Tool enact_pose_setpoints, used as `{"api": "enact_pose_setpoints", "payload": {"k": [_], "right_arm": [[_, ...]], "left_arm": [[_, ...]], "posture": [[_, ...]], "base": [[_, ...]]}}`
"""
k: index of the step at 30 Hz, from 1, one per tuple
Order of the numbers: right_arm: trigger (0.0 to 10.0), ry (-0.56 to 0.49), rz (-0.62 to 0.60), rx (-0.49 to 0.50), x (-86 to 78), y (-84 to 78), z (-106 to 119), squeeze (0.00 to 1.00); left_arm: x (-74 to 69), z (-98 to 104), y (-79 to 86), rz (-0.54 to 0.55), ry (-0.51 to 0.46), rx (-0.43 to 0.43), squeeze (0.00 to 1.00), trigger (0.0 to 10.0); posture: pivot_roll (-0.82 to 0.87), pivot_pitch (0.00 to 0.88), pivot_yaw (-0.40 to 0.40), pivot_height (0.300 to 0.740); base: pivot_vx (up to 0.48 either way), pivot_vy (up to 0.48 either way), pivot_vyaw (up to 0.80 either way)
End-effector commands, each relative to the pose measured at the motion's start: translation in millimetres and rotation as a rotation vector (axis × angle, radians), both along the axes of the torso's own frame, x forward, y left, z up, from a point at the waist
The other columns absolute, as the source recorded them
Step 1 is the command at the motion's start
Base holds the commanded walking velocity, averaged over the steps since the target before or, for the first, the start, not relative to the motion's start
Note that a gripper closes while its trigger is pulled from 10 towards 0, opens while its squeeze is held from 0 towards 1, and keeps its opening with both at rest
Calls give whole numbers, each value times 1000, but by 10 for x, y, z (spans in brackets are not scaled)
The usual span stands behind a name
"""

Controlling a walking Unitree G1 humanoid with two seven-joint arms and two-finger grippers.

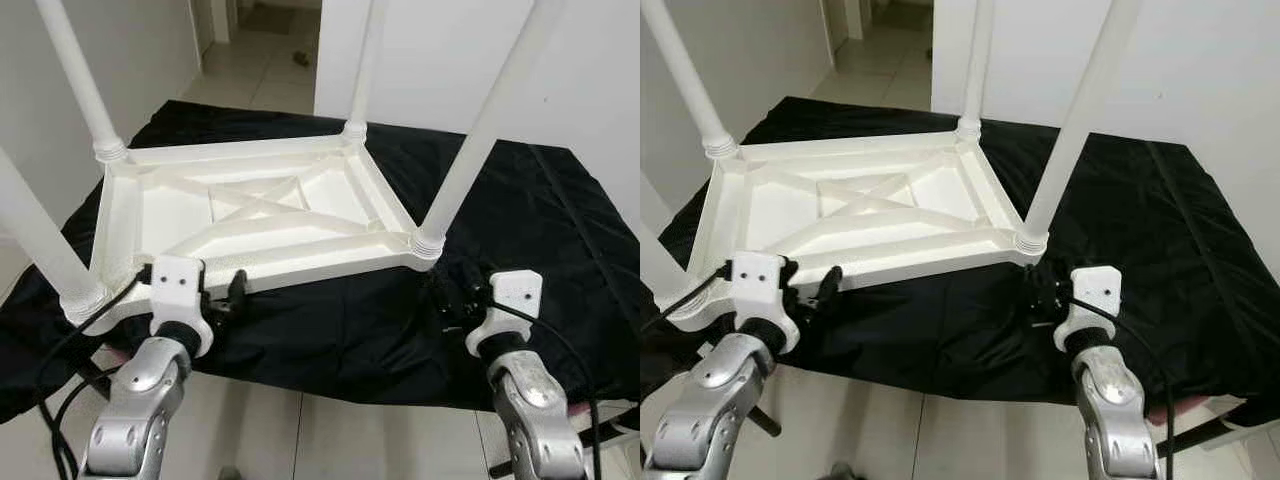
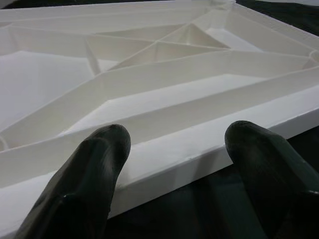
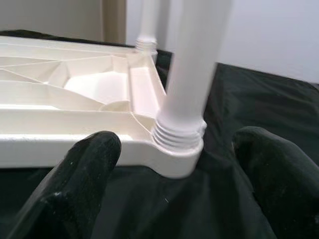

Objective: Building children table

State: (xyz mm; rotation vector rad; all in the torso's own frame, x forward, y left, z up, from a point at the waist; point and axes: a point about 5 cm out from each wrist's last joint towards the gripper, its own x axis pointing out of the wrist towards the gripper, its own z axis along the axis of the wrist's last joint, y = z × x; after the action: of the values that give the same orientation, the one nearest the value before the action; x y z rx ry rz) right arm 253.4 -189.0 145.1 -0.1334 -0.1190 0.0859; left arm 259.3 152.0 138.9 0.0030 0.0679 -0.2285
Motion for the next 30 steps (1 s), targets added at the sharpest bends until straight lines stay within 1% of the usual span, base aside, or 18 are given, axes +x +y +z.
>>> {"api": "enact_pose_setpoints", "payload": {"k": [1,3,4,7,8,12,13,15,16,17,20,21,23,25,26,27,29,30], "right_arm": [[10000,-1,-7,-7,0,-3,-17,0],[10000,-19,5,-11,73,50,11,0],[10000,-27,24,-6,90,87,37,0],[10000,-42,58,-9,94,134,71,0],[10000,-44,69,-1,92,136,70,0],[10000,-48,61,13,94,109,52,0],[10000,-46,58,27,93,110,43,1000],[10000,-45,57,37,92,112,36,1000],[10000,-46,58,44,101,127,20,333],[10000,-36,60,43,112,144,-6,0],[10000,-33,66,40,123,160,-21,0],[10000,-37,72,43,130,173,-25,0],[10000,-37,72,43,130,173,-25,0],[10000,-46,69,32,169,160,-4,0],[10000,-46,69,32,169,160,-4,0],[10000,-49,63,29,197,145,8,0],[10000,-49,63,29,197,145,8,0],[10000,-50,59,27,218,134,16,0]], "left_arm": [[-1,-14,-25,-30,-2,12,0,10000],[107,38,-126,-60,-30,24,0,10000],[143,82,-157,-68,-42,26,0,10000],[163,131,-143,-55,-52,16,0,10000],[153,127,-116,-46,-46,16,0,10000],[136,107,-68,-29,-43,34,0,10000],[149,99,-71,-34,-46,36,0,10000],[158,93,-75,-38,-48,36,0,10000],[185,88,-107,-55,-53,22,0,10000],[210,84,-142,-69,-61,24,0,10000],[230,82,-176,-81,-68,25,0,10000],[243,75,-210,-90,-65,7,0,10000],[243,75,-210,-90,-65,7,0,10000],[250,58,-325,-141,-72,1,0,10000],[250,58,-325,-141,-72,1,0,10000],[254,28,-402,-179,-60,-5,0,10000],[254,28,-402,-179,-60,-5,0,10000],[256,9,-459,-209,-56,-5,0,10000]], "posture": [[18,20,-18,740],[19,16,-13,740],[9,13,15,740],[1,12,41,740],[-1,13,54,740],[2,14,61,740],[6,18,53,740],[6,18,50,740],[4,18,37,740],[4,18,34,740],[3,19,29,740],[2,20,24,740],[2,20,24,740],[-3,26,-2,740],[-3,26,-2,740],[-7,26,-5,740],[-7,26,-5,740],[-9,26,-5,740]], "base": [[0,0,0],[0,0,0],[0,0,0],[0,0,0],[0,0,0],[0,0,0],[0,0,0],[0,0,0],[0,0,0],[0,0,0],[0,0,0],[0,0,0],[0,0,0],[0,0,0],[0,0,0],[0,0,0],[0,0,0],[0,0,0]]}}
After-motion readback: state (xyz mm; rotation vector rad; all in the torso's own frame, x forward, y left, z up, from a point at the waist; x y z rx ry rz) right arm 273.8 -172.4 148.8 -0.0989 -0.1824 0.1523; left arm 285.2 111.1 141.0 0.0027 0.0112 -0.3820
